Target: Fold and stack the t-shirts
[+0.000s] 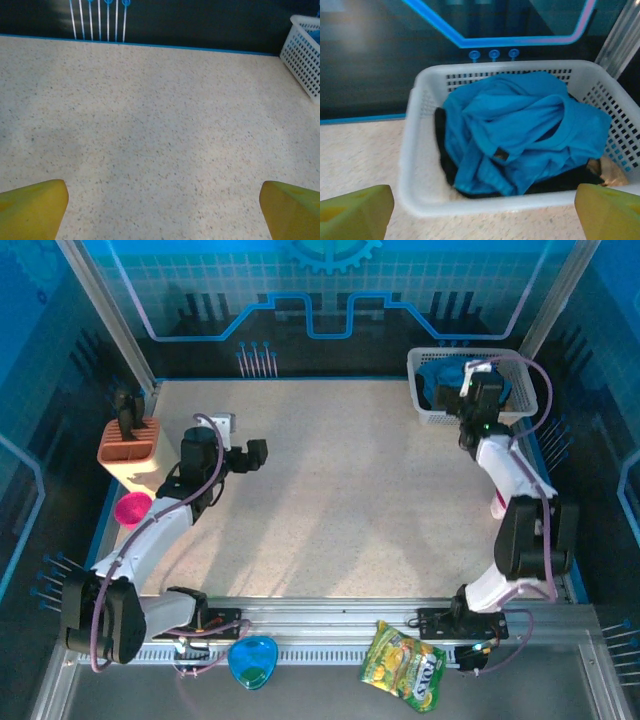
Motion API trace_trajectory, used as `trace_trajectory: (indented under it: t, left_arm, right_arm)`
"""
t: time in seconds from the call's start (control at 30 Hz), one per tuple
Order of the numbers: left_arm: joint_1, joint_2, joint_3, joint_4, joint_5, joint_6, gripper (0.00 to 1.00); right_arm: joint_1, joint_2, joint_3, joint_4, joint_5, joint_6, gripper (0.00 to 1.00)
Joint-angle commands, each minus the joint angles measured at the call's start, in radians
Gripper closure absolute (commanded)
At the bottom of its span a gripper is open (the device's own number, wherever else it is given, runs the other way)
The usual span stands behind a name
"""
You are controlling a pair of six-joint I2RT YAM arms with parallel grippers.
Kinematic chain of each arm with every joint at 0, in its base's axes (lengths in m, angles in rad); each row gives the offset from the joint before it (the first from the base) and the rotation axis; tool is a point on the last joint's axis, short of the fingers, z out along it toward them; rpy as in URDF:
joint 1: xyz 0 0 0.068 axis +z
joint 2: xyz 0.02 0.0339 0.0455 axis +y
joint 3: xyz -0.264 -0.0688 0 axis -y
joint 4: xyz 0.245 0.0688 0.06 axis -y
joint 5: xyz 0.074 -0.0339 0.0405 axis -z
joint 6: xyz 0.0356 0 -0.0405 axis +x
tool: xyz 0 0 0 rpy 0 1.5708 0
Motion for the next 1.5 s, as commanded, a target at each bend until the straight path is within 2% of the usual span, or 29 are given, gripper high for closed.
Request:
trace_trajectory:
  t: [0.0,0.1,0.33,0.5,0.6,0.7,0.83,0.93,1.07,1.1,1.33,1.47]
  left_arm:
    - [-0.018,-0.039,0.013,-0.058,0.031,-0.001,0.01]
    - [-0.027,-0.056,0.003,-0.071,0.023,0.008,0.01]
    - [-0.036,-0.069,-0.005,-0.086,0.006,0.003,0.01]
    - [-0.039,-0.059,-0.004,-0.096,0.003,0.003,0.01]
    - [-0.041,-0.051,0.0,-0.106,-0.002,0.005,0.01]
    - [-0.044,-0.05,0.008,-0.123,-0.016,0.009,0.01]
    - [-0.046,-0.064,0.016,-0.154,-0.021,0.018,0.01]
    - [-0.051,-0.082,0.05,-0.206,-0.035,0.0,0.01]
    - [-0.062,-0.101,0.117,-0.286,-0.095,-0.029,0.01]
    - [-0.065,-0.104,0.131,-0.304,-0.105,-0.038,0.01]
    - [-0.114,-0.09,0.207,-0.386,-0.179,-0.053,0.01]
    - [-0.147,-0.077,0.227,-0.415,-0.196,-0.055,0.01]
  right_arm:
    - [-0.033,0.157,0.158,-0.17,0.009,-0.01,0.06]
    - [-0.055,0.287,0.312,-0.226,0.03,-0.022,0.0]
    - [-0.117,0.532,0.618,-0.367,-0.036,0.033,0.0]
    - [-0.12,0.668,0.797,-0.467,-0.065,0.04,0.02]
    - [-0.122,0.761,0.89,-0.521,-0.084,0.048,0.09]
    - [-0.125,0.783,0.935,-0.544,-0.112,0.062,0.29]
    - [-0.125,0.688,0.845,-0.45,-0.141,0.097,0.62]
    - [-0.125,0.58,0.771,-0.386,-0.164,0.116,0.8]
    - [-0.116,0.432,0.671,-0.323,-0.185,0.122,0.97]
    - [-0.112,0.388,0.638,-0.303,-0.191,0.121,1.0]
    - [-0.072,0.102,0.409,-0.179,-0.268,0.119,1.0]
    - [-0.033,-0.037,0.322,-0.152,-0.357,0.114,1.0]
